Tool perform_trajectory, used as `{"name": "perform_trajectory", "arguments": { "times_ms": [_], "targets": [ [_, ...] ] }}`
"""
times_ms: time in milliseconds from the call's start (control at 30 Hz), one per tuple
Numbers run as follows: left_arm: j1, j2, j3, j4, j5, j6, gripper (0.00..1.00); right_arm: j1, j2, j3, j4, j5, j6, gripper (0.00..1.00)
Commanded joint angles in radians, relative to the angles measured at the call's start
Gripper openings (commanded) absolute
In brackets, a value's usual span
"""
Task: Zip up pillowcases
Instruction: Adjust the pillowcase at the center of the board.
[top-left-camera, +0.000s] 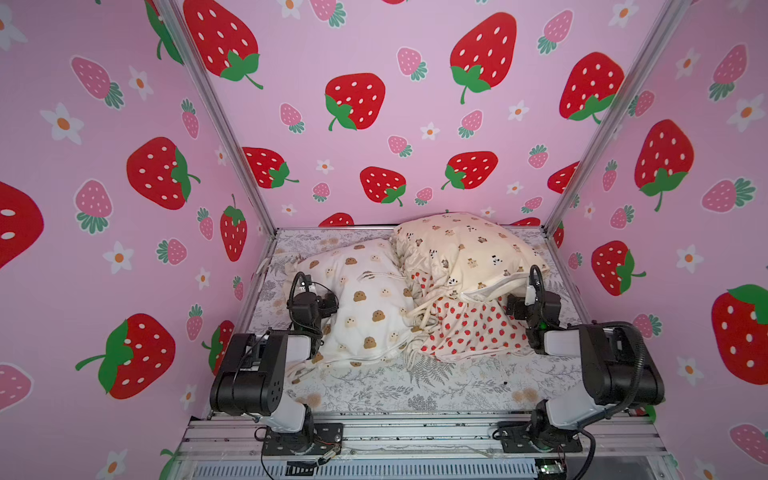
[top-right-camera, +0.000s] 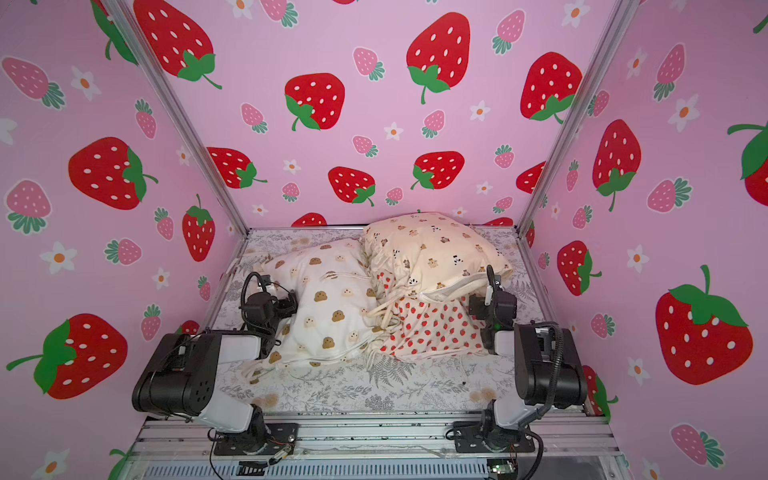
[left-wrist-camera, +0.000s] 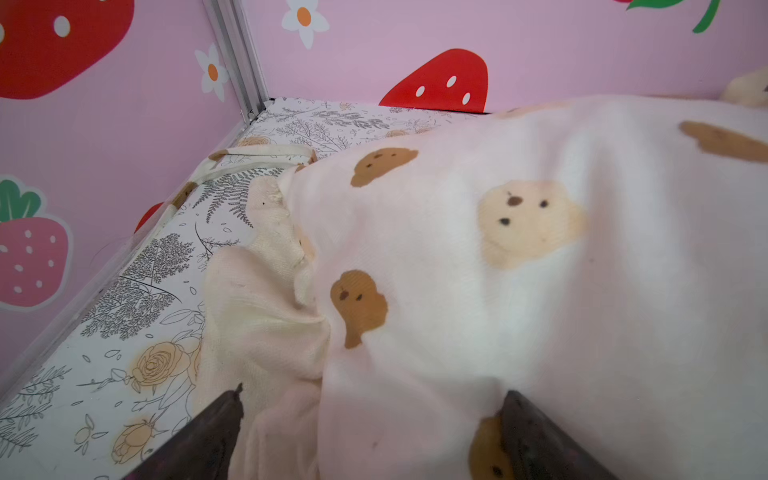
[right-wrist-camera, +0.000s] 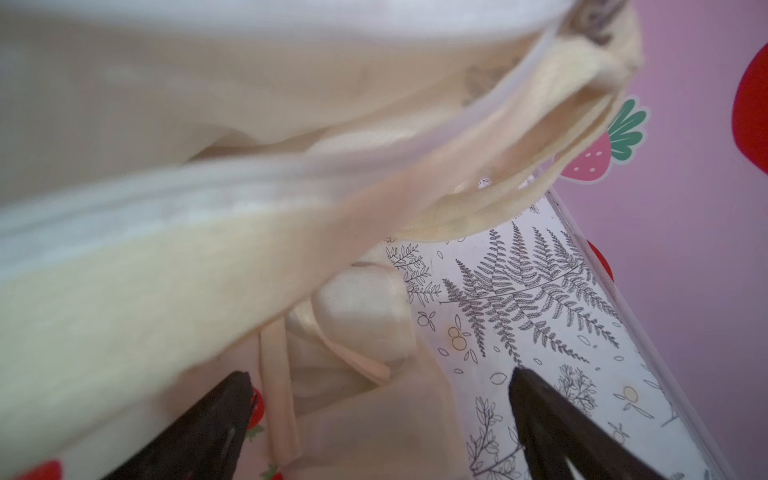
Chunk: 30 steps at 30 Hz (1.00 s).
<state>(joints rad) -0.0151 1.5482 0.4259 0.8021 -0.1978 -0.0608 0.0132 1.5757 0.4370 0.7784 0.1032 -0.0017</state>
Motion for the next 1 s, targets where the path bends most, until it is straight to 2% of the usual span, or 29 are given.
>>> {"name": "perform_trajectory", "arguments": {
  "times_ms": [0, 967],
  "targets": [
    [-0.002, -0.002, 0.019, -0.015, 0.015, 0.004, 0.99, 0.005, -0.003, 0.017, 0.016, 0.000, -0.017, 1.00],
    [-0.002, -0.010, 0.018, -0.019, 0.031, 0.011, 0.99, 0.004, -0.007, 0.011, 0.024, 0.000, -0.016, 1.00]
  ]
}}
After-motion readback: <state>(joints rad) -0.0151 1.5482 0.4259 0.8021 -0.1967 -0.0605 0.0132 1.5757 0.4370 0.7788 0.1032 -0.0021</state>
